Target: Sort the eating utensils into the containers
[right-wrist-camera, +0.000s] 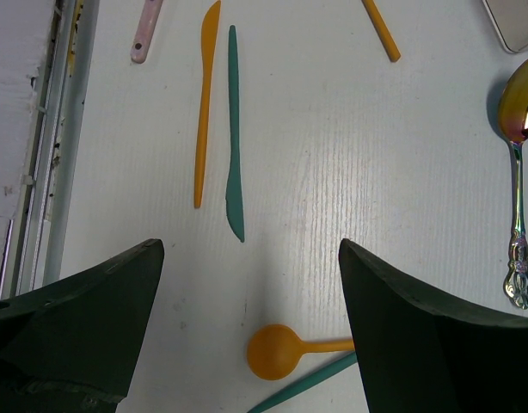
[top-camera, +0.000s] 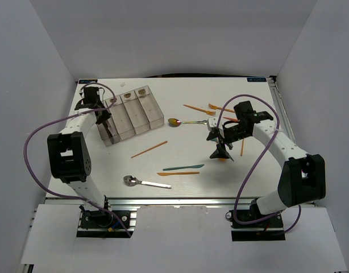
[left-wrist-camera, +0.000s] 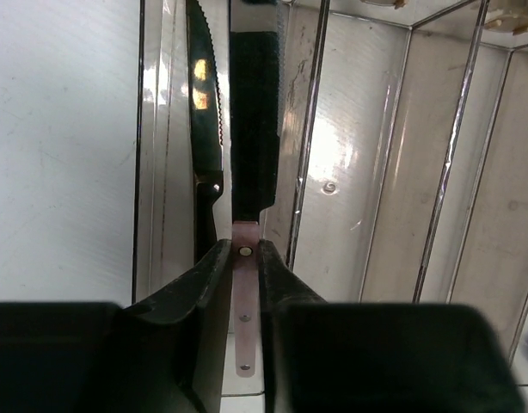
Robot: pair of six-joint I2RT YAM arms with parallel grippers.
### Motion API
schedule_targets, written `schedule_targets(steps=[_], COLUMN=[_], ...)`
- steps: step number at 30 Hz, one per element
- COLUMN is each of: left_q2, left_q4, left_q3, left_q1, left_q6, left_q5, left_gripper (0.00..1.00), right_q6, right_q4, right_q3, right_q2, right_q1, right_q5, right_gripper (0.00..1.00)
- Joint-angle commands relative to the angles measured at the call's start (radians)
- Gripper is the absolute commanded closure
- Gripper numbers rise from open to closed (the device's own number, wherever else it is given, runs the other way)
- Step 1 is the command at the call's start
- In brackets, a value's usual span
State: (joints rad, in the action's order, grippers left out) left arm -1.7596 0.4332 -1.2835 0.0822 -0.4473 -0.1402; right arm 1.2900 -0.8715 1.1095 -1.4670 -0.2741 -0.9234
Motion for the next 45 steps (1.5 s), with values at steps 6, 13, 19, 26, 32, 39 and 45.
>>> schedule_targets(steps=[6,13,19,26,32,39,45], left_q2=[0.040,0.101,0.251,0.532,0.745,0.930,0.951], left_q4=[-0.008,0.001,0.006,-0.056,-0.166,-0.238,-0.229], left_q3=[0.039,0.012,0.047,0.271,0.507,0.679,0.701], left_q1=[0.002,0.005,0.005,0.007,0.007,0.007,0.007], left_q6=[-0.077,-0.062,0.047,0.026,-0.126,-0.238,-0.249], left_q5=[0.047,0.059,0.284,0.468,0.589,0.614,0.625], left_gripper=[0.42,0.29,0.19,0.05,0.03,0.03,0.03], right_q6=[0.002,-0.055,-0.484,-0.779,-0.895,-0.907,-0.769], right_q4=[0.009,0.057,0.343,0.476,0.549,0.516,0.382], right_q3=[-0.005,-0.005,0.010,0.075,0.053,0.174,0.349], right_q2=[0.010,0.010,-0.015,-0.088,-0.102,-0.188,-0.311], right_q1=[0.009,0.009,0.010,0.010,0.021,0.131,0.234], right_q5=[-0.035,-0.009,0.216,0.532,0.707,0.626,0.415], right_gripper=[0.11,0.11,0.11,0.11,0.11,0.12,0.11])
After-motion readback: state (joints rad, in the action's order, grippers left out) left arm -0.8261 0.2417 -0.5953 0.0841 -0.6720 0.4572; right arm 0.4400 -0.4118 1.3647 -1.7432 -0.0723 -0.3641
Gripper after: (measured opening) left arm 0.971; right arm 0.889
